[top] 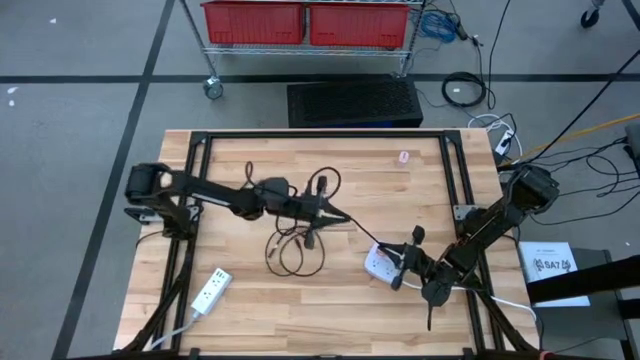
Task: Insert USB
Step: Insert the top black USB cable into the red charger adapter
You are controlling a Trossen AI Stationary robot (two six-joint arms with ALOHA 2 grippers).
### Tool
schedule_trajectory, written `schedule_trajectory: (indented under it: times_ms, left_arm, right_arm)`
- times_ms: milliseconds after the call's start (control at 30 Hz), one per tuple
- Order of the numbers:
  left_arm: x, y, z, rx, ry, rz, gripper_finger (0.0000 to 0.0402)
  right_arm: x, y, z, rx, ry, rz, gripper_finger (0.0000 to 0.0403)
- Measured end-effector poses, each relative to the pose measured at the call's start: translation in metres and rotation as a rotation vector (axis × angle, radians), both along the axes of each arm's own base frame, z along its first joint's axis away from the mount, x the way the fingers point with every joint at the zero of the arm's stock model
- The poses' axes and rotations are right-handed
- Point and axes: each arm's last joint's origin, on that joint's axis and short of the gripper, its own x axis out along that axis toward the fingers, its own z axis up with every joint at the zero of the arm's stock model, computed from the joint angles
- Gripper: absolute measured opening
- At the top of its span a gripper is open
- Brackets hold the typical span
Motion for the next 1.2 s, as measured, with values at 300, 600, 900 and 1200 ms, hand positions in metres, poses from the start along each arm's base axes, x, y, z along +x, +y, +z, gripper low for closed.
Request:
schedule_trajectory:
  times_ms: [300,600,900,1200]
  left_arm:
    - [-0.028,0.019,0.023,0.100,0.159,0.160,0.0043]
    - [-0.039,0.033,0.013,0.140,0.326,0.195,0.0043]
    - [-0.028,0.043,-0.013,0.121,0.434,0.160,0.0043]
    - [0.026,-0.016,-0.095,0.097,0.393,-0.092,0.0043]
  right_arm:
    - [0.000,0.000,0.000,0.002,-0.002,0.000,0.0000]
    - [0.000,0.000,0.000,0.003,-0.002,0.000,0.0000]
    - [0.000,0.000,0.000,0.003,-0.002,0.001,0.0000]
    - [0.000,0.000,0.000,0.005,-0.001,0.003,0.0000]
